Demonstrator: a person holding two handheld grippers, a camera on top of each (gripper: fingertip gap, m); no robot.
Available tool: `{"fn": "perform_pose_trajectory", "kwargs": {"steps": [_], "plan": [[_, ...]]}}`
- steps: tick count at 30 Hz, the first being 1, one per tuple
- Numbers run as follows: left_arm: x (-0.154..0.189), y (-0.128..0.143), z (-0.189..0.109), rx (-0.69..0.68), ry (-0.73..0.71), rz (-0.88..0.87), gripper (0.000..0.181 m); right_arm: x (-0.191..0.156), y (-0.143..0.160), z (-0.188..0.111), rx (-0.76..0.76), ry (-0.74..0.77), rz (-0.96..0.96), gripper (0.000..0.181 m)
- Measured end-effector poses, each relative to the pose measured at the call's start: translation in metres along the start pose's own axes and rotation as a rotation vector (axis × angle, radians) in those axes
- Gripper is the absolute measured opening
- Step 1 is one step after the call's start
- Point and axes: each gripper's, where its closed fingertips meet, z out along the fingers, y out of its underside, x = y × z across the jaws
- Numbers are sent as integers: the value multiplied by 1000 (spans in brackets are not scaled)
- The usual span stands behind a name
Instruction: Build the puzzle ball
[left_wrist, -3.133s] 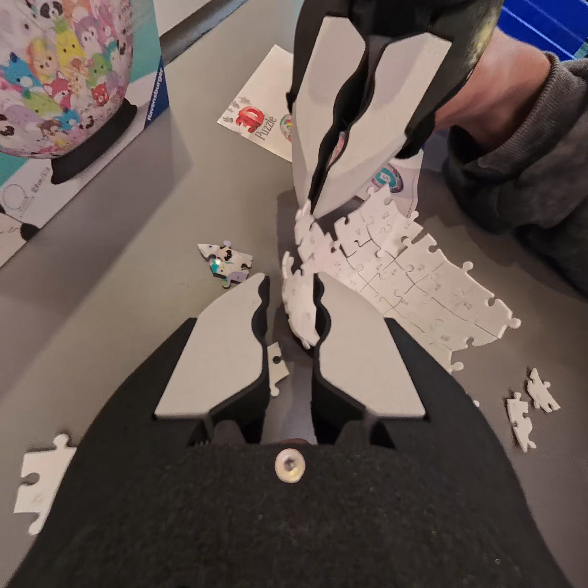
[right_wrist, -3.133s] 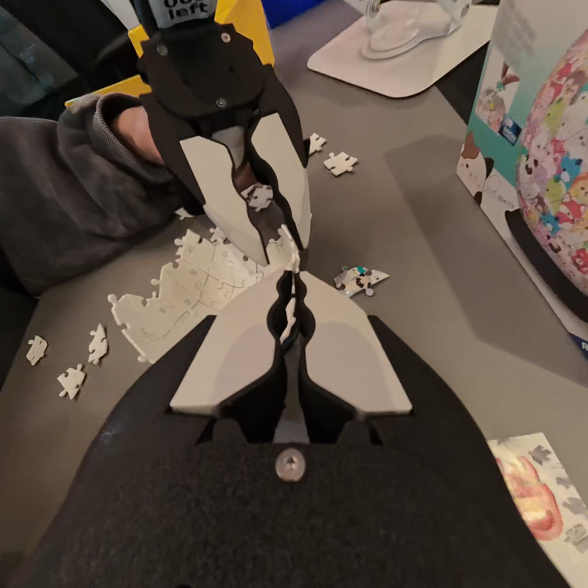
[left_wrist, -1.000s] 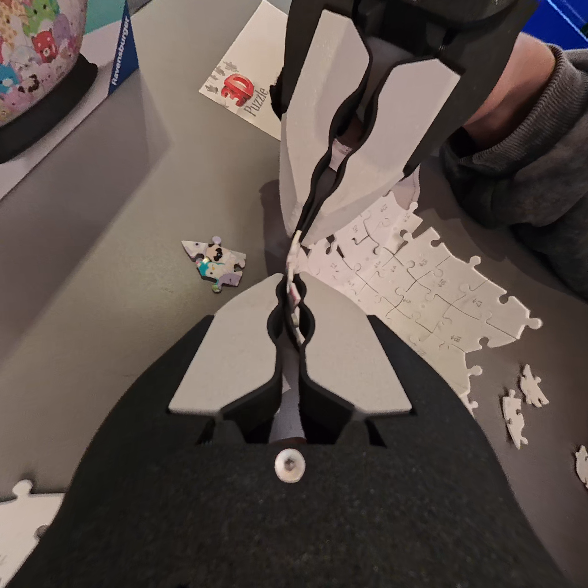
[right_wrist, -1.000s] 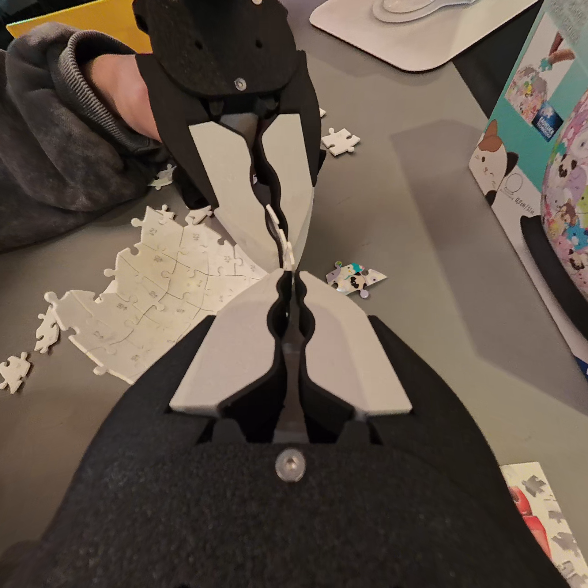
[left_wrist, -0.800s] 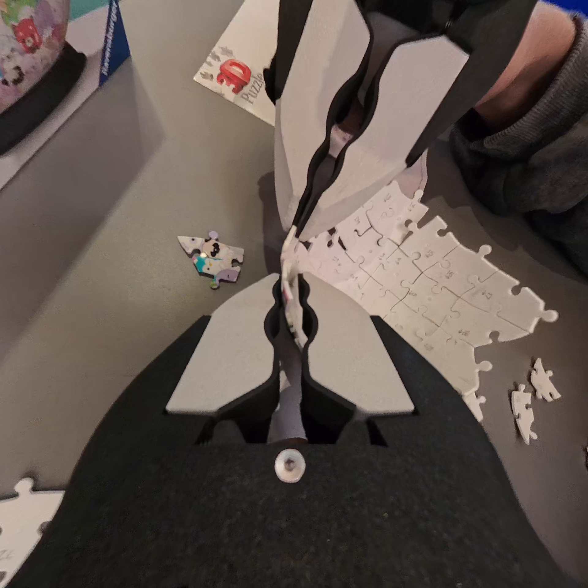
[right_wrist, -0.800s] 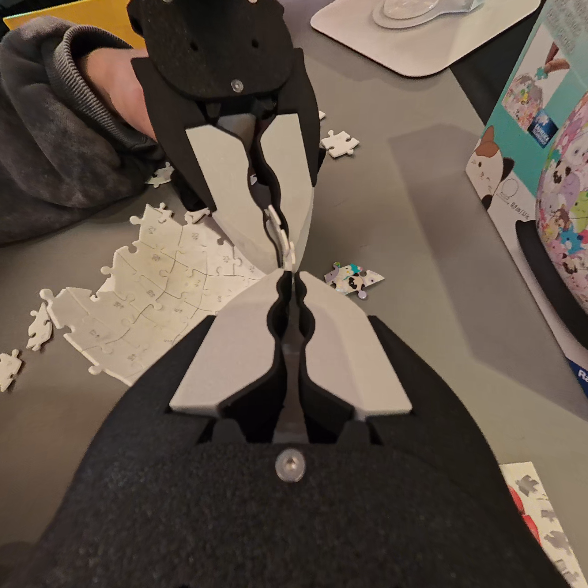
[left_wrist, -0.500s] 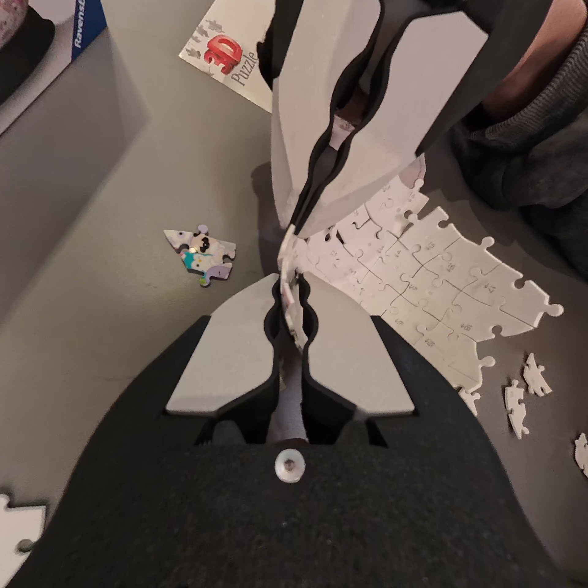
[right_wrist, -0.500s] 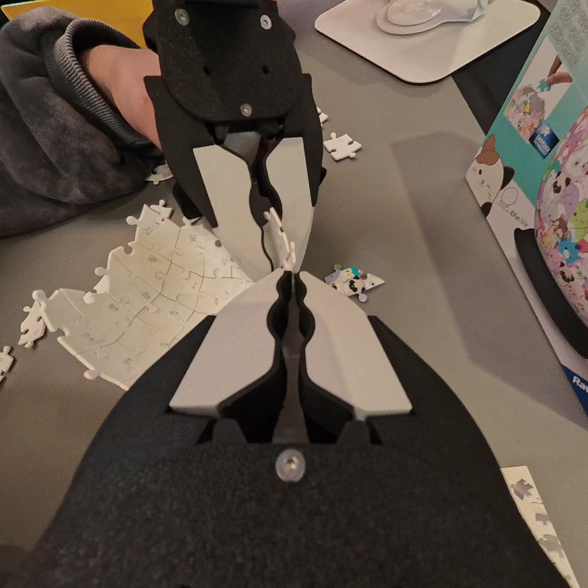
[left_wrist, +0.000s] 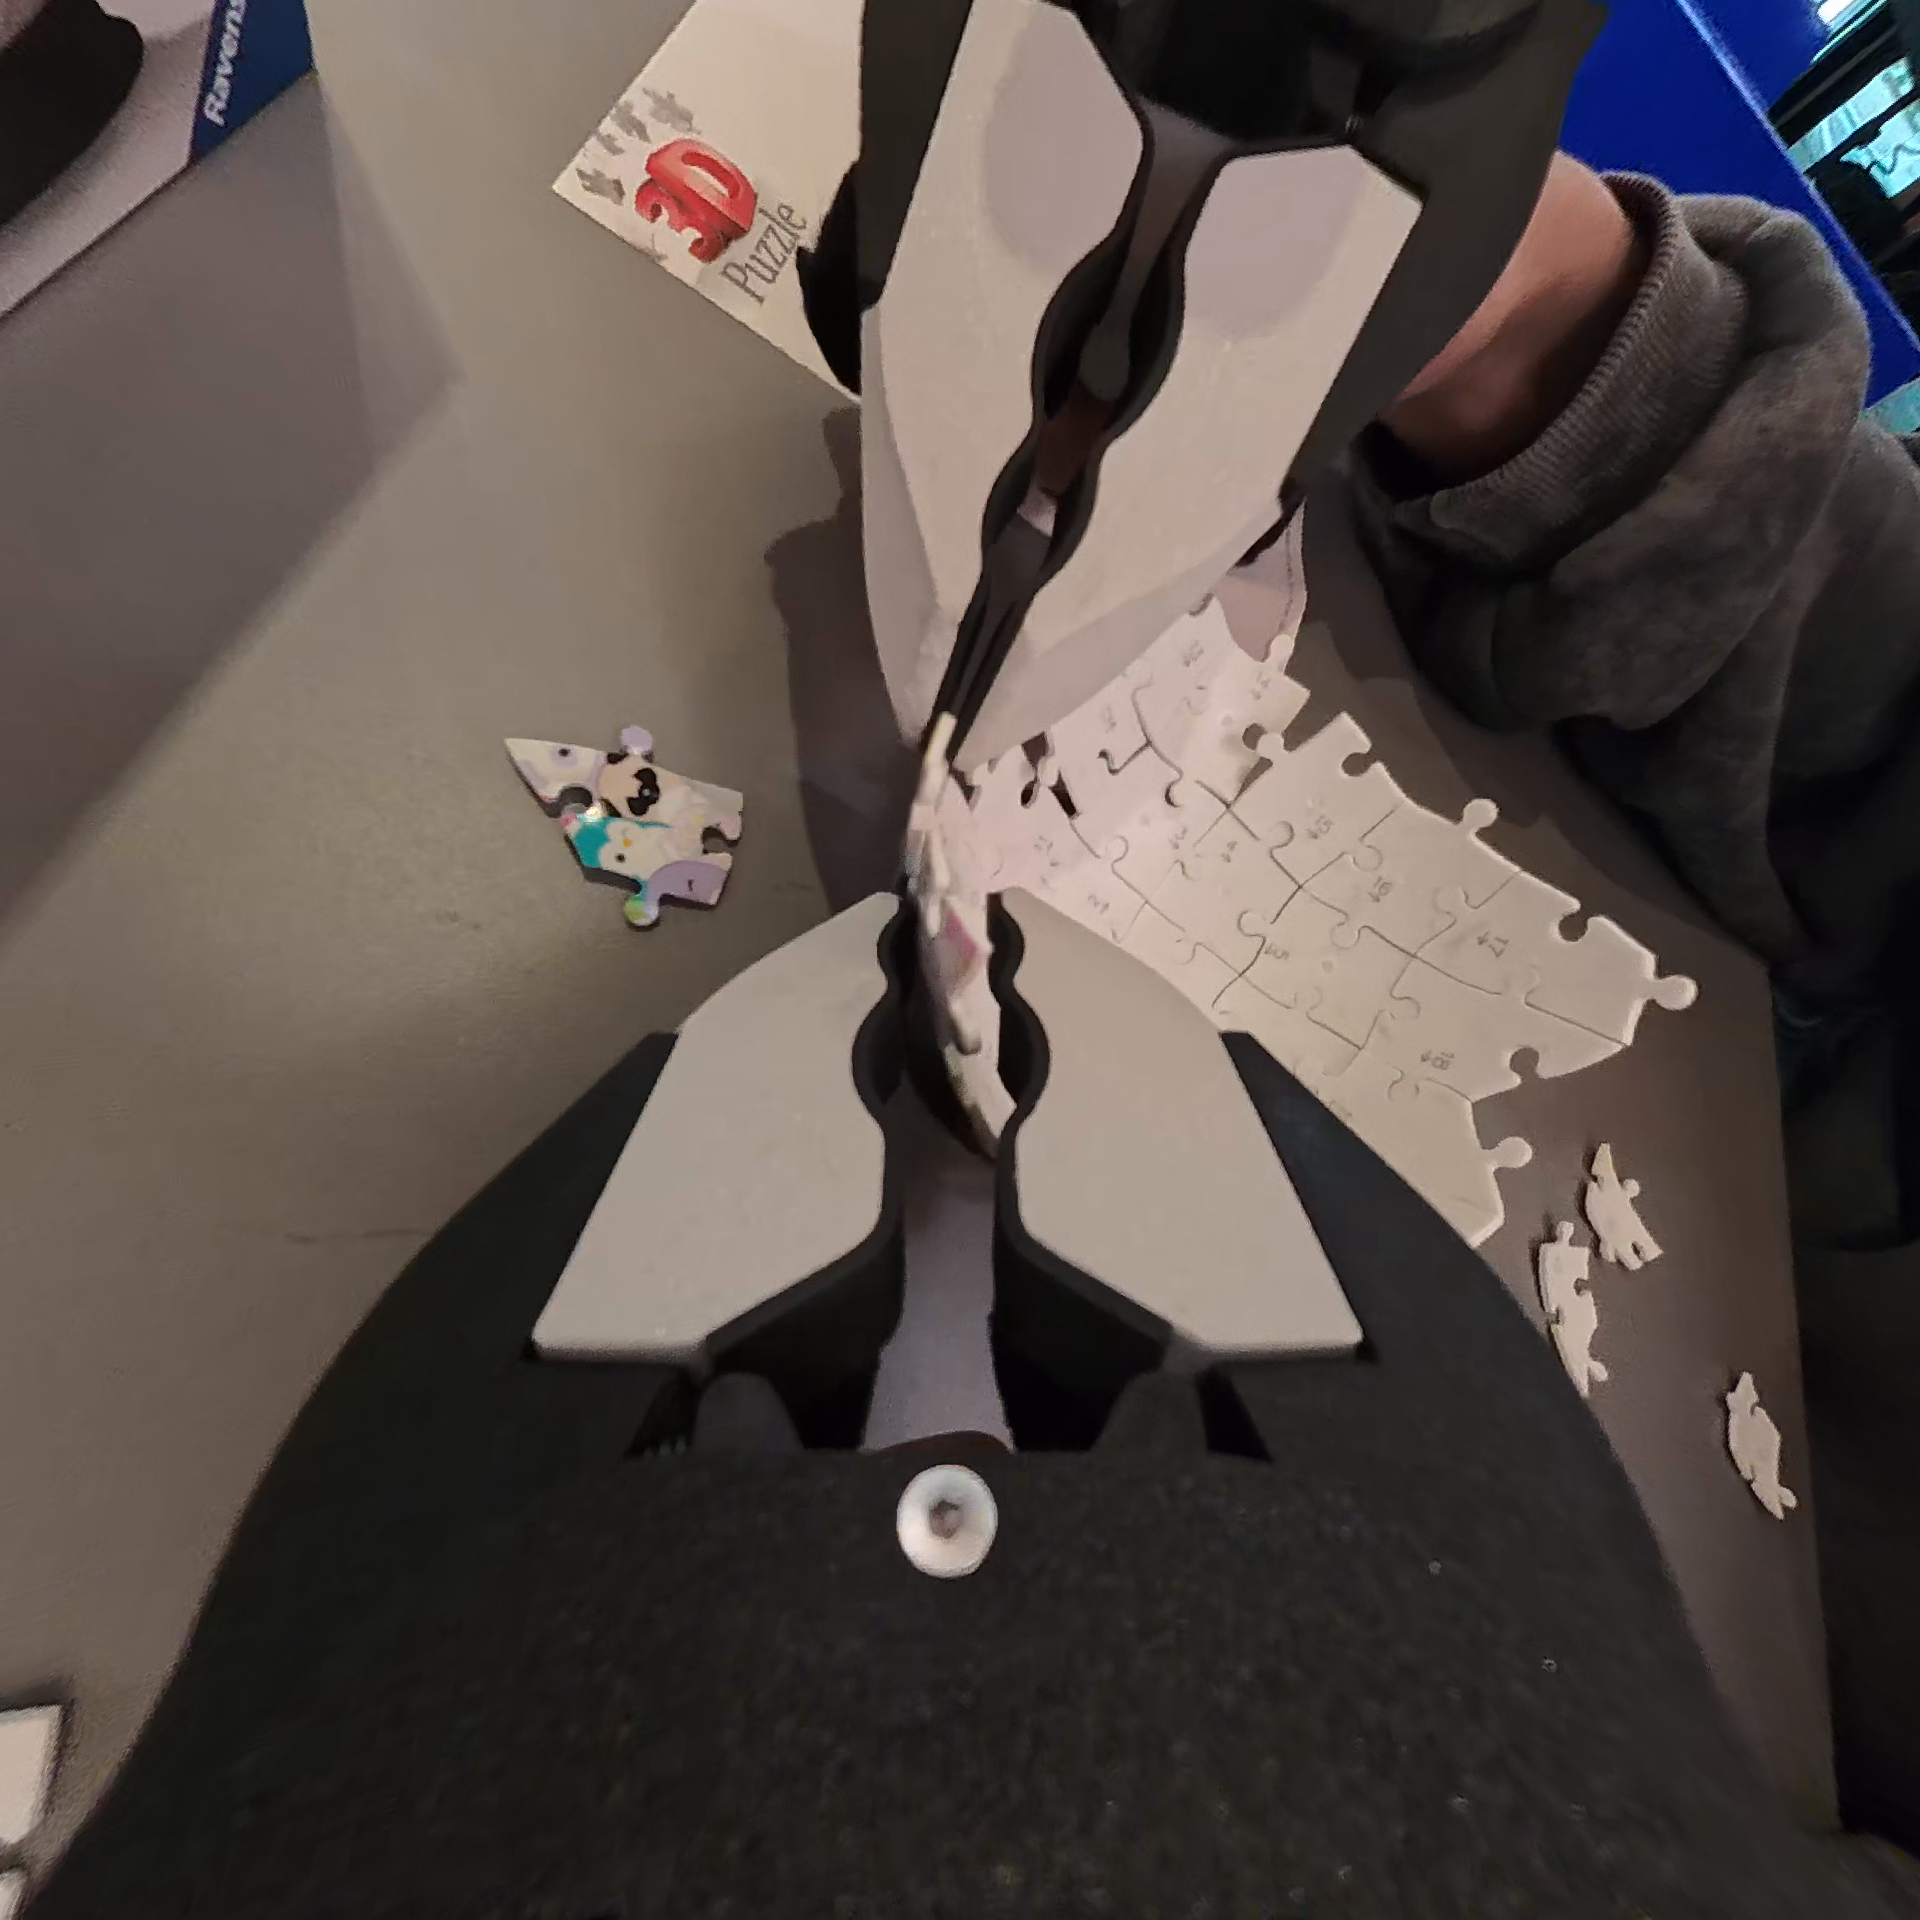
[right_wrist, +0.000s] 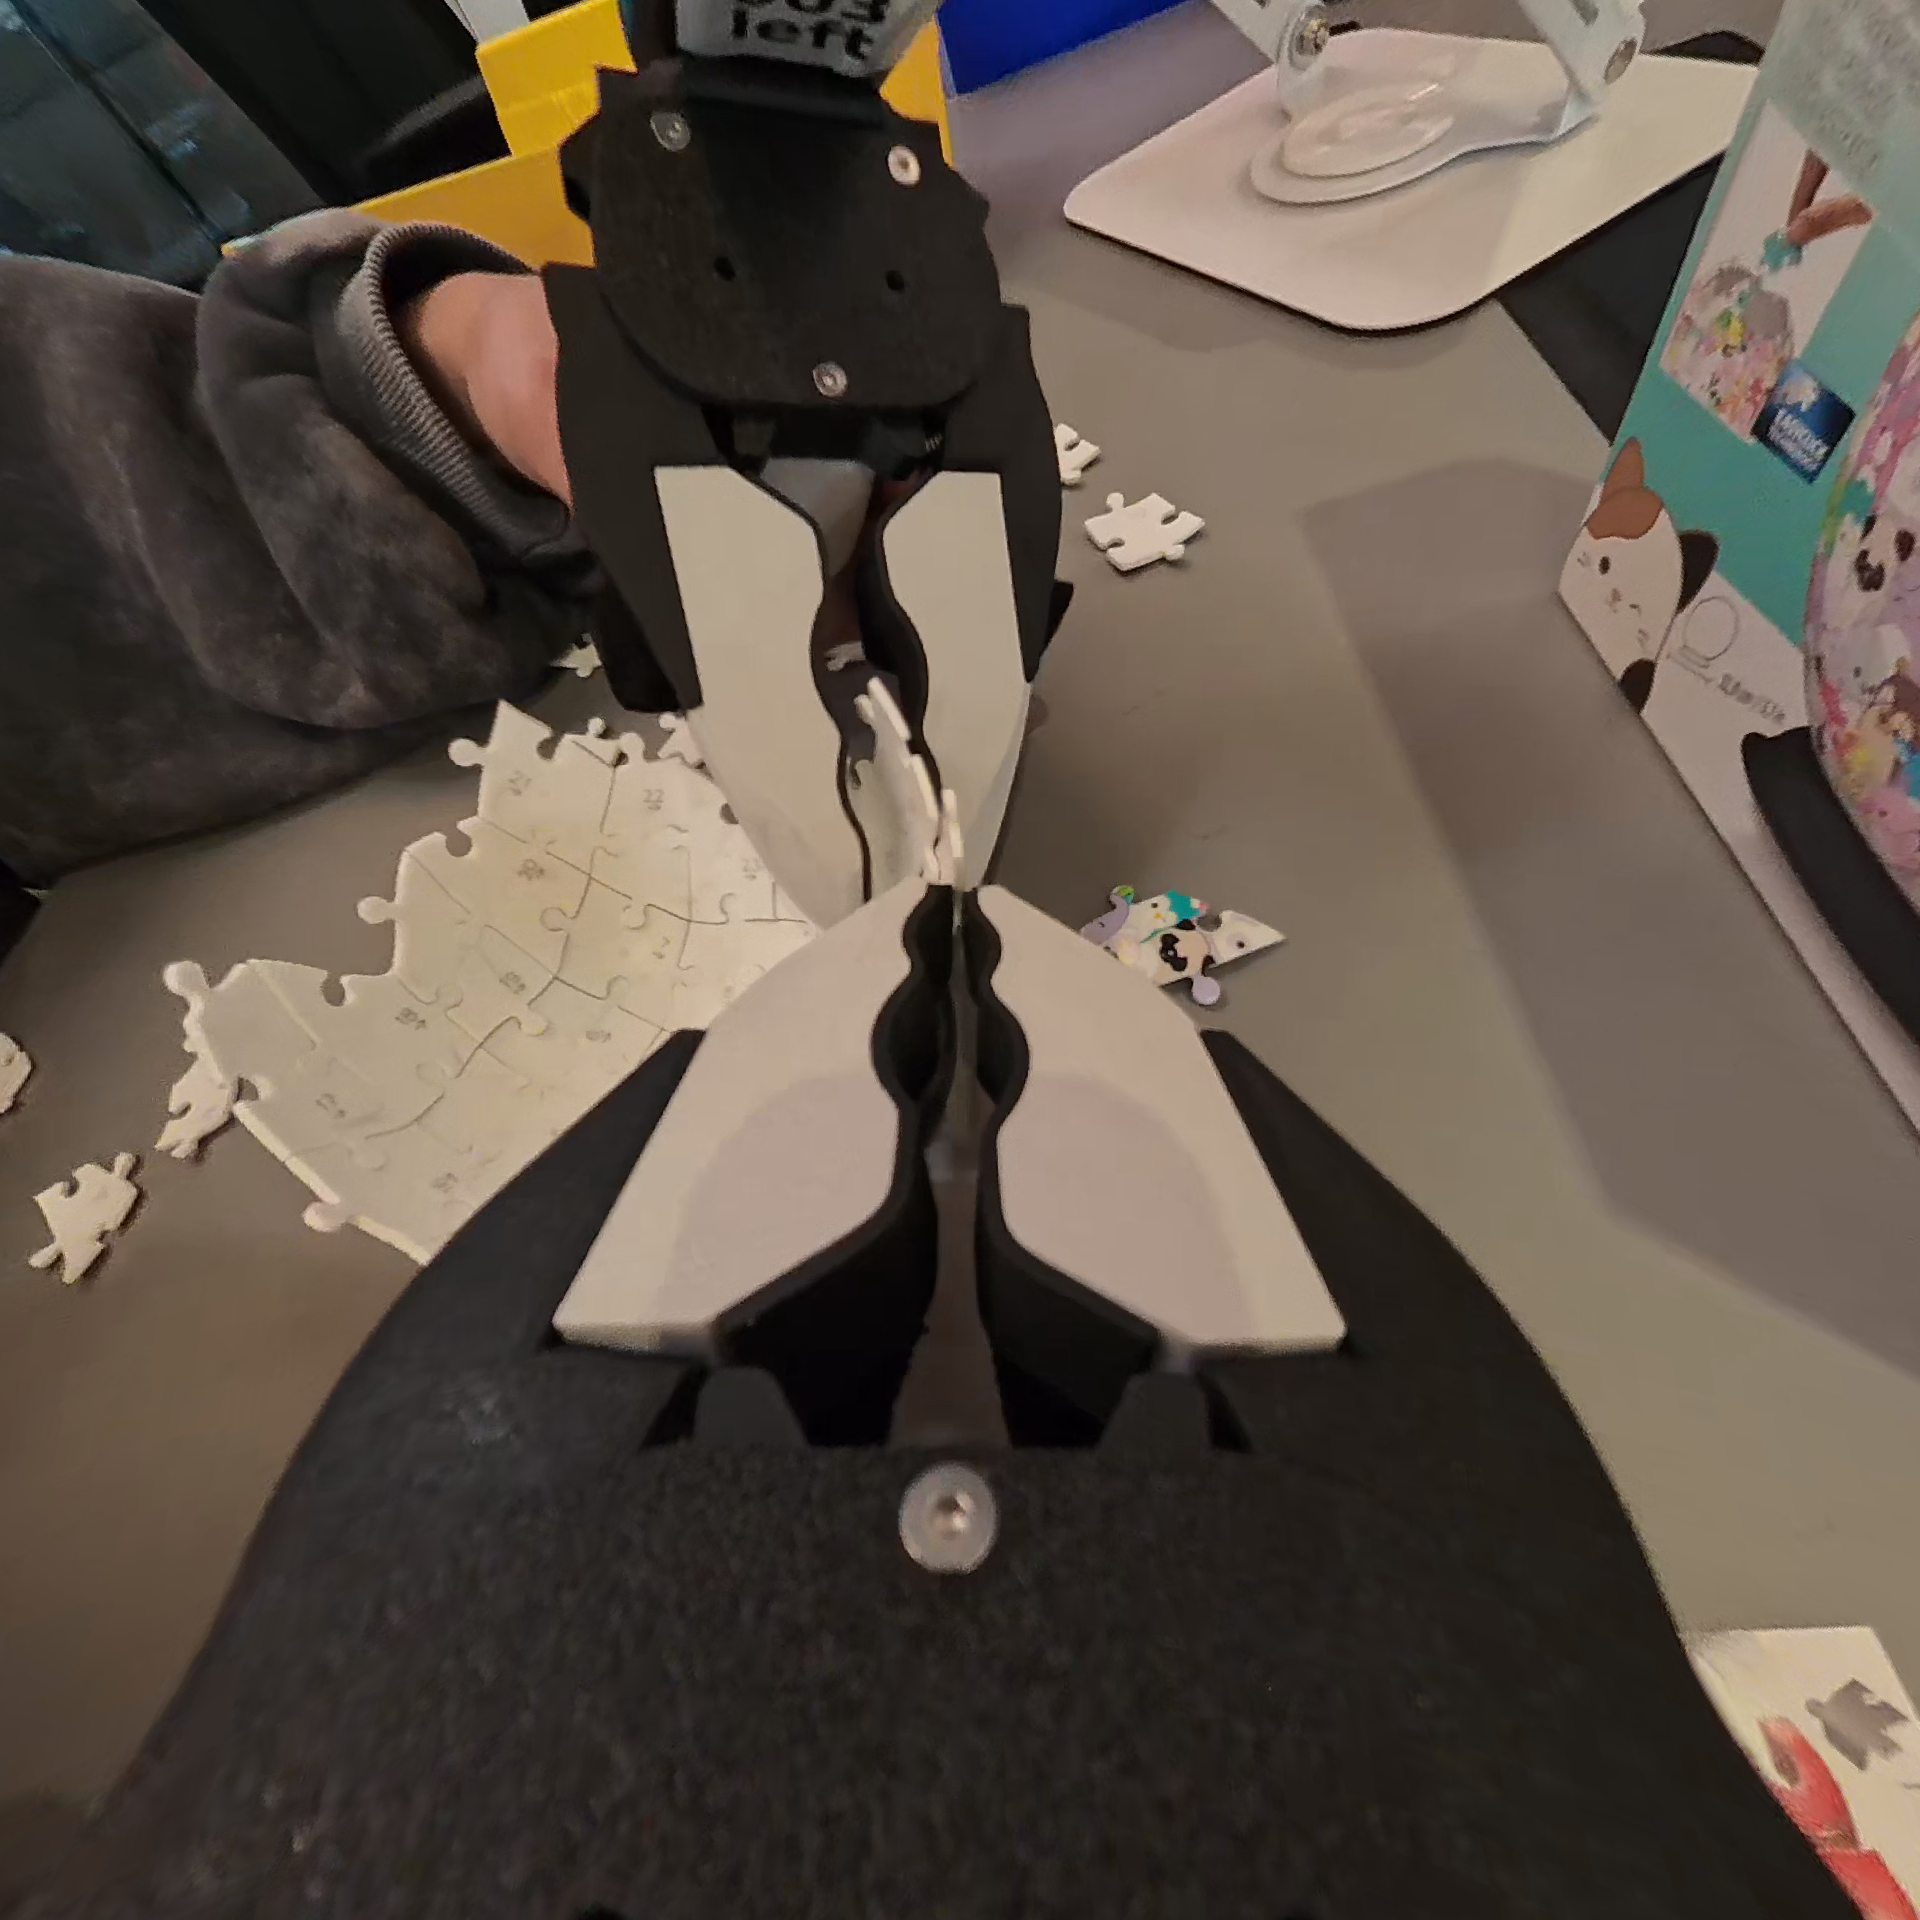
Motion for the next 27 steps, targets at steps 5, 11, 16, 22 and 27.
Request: {"fn": "perform_pose_trajectory", "kwargs": {"steps": [5, 11, 16, 22, 27], "plan": [[-3, 2, 1, -17, -24, 0, 5, 0, 0, 1, -8, -2, 1, 1], [-3, 0, -1, -25, -44, 3, 3, 0, -3, 1, -26, 16, 7, 1], [-2, 1, -1, -23, -40, 11, 4, 0, 1, -3, -62, 25, 2, 2], [1, -2, -7, 5, -10, 0, 18, -1, -2, -1, -43, 32, -22, 1], [-2, -8, -23, 59, -5, -15, 24, -2, -3, -1, -24, 26, -22, 1]]}}
